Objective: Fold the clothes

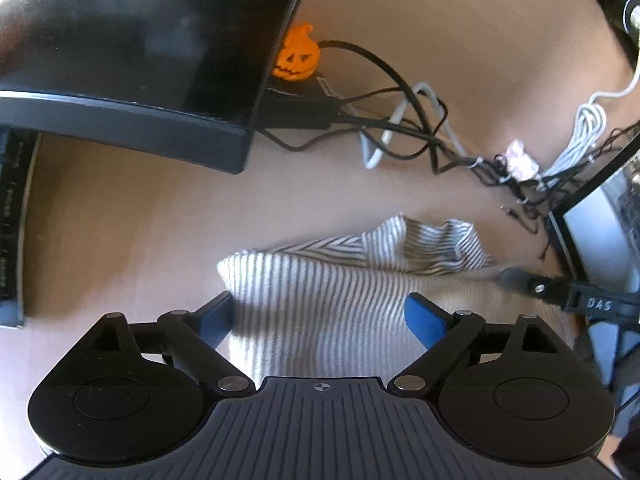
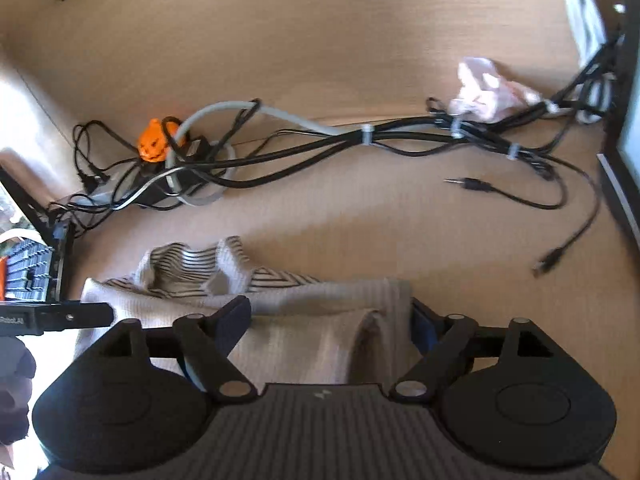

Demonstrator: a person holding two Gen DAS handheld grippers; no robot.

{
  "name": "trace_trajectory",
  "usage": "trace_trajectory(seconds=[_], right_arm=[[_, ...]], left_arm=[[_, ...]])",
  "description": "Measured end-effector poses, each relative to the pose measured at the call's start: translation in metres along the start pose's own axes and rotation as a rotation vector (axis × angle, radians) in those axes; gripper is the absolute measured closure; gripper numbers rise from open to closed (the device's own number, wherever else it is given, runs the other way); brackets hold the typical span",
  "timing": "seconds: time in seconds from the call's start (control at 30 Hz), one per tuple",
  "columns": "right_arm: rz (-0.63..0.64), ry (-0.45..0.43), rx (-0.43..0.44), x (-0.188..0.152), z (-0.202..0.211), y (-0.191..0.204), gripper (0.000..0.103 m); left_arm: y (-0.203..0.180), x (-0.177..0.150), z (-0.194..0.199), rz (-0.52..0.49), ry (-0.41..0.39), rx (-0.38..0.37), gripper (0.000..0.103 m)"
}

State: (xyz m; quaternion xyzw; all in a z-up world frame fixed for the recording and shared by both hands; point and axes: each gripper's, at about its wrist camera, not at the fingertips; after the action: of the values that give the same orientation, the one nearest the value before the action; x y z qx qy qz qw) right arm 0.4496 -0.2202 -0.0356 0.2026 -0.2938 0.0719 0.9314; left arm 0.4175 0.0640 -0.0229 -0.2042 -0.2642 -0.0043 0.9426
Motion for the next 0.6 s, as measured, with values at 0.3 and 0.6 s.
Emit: trace_trajectory(seconds=[0.3, 0.6], right_arm=[[0.079, 0.005, 0.085, -0.005, 0.006, 0.016, 0.037], [0.196, -0.034, 0.050, -0.025, 0.061, 0.040, 0.074]], left_arm=[[-0.007, -0.004, 0.004, -0.015, -0.003, -0.089, 0.030], [-0.027, -0.028, 0.057, -0.203, -0.046, -0.124, 0.068]])
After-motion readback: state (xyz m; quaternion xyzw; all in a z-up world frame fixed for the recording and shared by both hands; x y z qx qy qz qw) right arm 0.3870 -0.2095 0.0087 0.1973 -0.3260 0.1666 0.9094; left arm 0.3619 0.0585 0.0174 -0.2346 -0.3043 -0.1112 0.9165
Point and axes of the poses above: each gripper's, at about its wrist camera, not at the fingertips, and z roughly against the way its jaws point, y to its left, x to its top
